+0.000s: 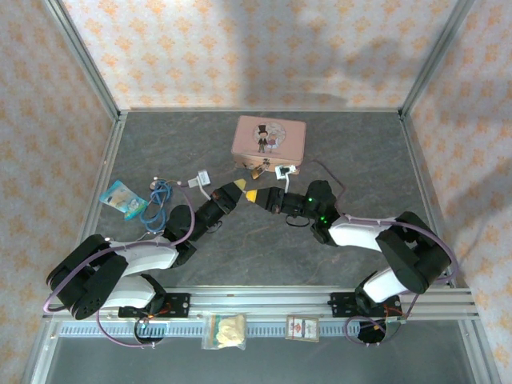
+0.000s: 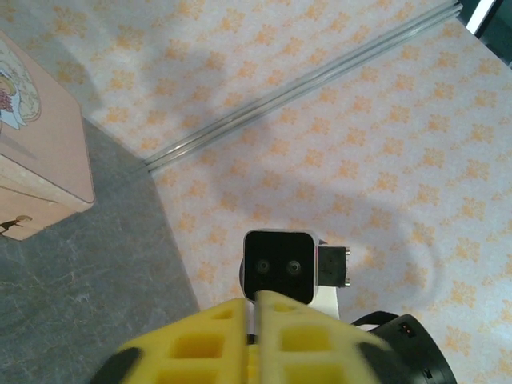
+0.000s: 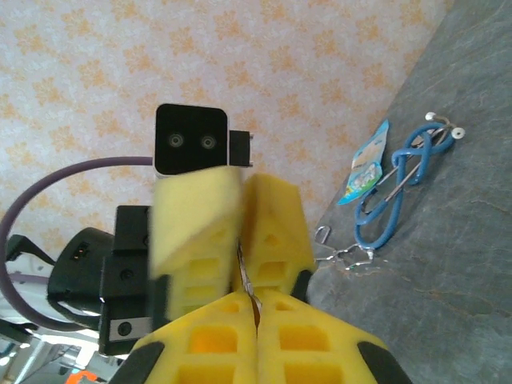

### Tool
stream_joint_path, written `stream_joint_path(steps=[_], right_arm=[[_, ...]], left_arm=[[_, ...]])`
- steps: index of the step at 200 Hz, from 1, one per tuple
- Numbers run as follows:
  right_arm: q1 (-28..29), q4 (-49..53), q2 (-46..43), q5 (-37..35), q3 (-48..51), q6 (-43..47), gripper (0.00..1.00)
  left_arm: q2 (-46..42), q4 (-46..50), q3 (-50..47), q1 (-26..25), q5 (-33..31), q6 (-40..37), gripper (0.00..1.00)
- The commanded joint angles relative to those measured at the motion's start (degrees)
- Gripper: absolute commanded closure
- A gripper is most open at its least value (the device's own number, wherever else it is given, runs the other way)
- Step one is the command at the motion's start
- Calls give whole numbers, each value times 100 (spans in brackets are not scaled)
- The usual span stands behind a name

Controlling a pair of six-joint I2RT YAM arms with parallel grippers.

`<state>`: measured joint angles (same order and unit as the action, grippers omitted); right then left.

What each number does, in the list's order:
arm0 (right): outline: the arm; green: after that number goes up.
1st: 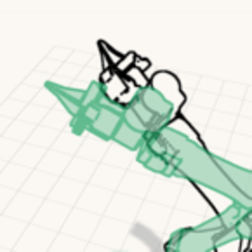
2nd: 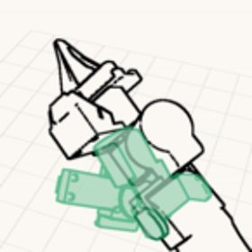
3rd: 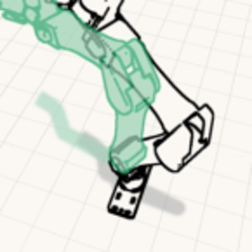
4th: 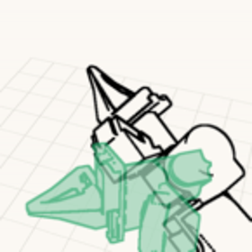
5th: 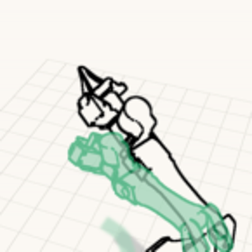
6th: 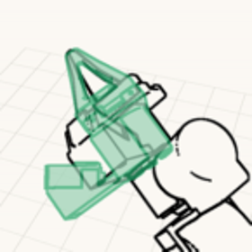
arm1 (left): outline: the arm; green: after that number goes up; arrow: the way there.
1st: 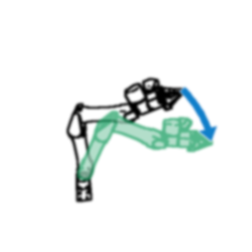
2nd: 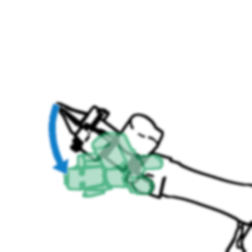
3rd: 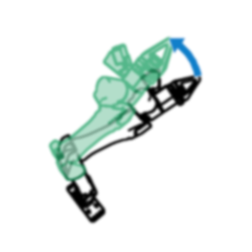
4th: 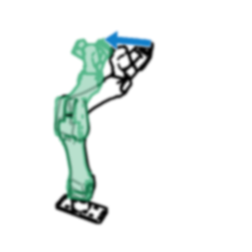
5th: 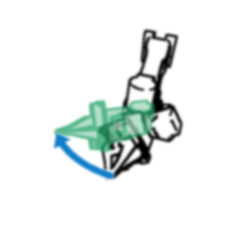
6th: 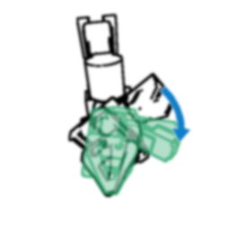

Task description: Unlock the padlock with the key

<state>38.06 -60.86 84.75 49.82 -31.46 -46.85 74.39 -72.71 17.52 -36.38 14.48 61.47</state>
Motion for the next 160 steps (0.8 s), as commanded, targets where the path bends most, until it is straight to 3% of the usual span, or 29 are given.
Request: stream_joint_path(steps=[1, 18, 51, 68, 102, 160], right_arm=[[-188, 849, -399, -249, -111, 750, 100], [-384, 2008, -670, -609, -222, 1372, 100], [-693, 4037, -1059, -1688, -495, 2300, 100], [-861, 4666, -1180, -2040, -558, 2579, 100], [-1160, 5084, -1540, -2343, -412, 2869, 100], [-1279, 4924, -1864, -2403, -200, 2951, 100]], left_arm=[[-101, 196, -20, 106, -94, -210, 58], [21, 770, 200, 446, 83, -432, 51], [748, 1746, 1059, 1087, 1022, -909, 52], [1219, 2871, 1843, 1160, 1292, -1574, 54], [2275, 5078, 3335, 1164, 1081, -2916, 57], [3620, 6305, 4732, 1170, 252, -3371, 59]])
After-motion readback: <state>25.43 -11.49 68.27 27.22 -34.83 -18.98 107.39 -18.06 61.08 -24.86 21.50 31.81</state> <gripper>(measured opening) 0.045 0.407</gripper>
